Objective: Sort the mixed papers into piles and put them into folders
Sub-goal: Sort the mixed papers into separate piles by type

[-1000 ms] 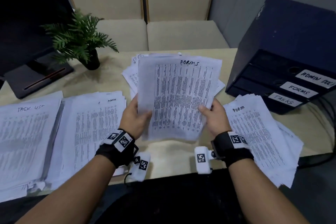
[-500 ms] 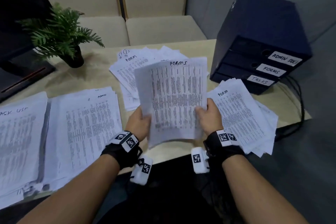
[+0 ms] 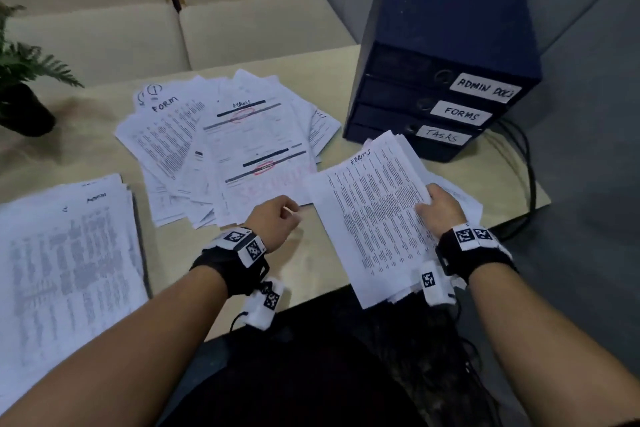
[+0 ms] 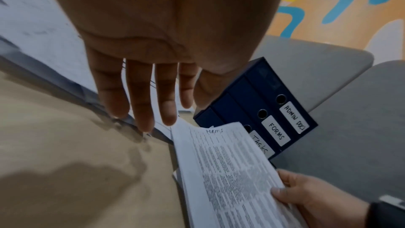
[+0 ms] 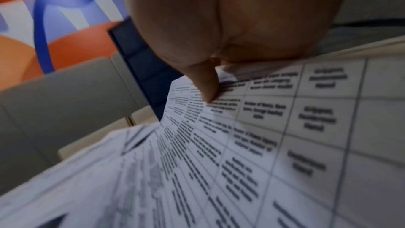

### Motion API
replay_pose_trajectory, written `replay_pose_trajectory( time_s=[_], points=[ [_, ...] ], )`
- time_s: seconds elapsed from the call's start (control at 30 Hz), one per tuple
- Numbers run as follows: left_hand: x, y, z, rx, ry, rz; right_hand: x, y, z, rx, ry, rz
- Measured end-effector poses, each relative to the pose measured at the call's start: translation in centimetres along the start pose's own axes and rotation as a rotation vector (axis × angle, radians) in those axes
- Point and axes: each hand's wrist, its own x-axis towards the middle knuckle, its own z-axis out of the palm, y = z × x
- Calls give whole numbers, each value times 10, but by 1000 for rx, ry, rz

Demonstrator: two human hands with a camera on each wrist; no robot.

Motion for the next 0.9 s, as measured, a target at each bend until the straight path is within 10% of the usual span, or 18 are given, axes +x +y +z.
replay_pose_trajectory(
  time_s=[0.23,0.47,0.9],
  points=[
    [25,16,20,-53,66,-88,49,17,10,-249,90,100],
    [32,9,19,-72,133,-163,37,17,53,-586,13,-255],
    [23,-47,-23,-121,220,-176,1,-35,53,-486,-126,-229]
  ],
)
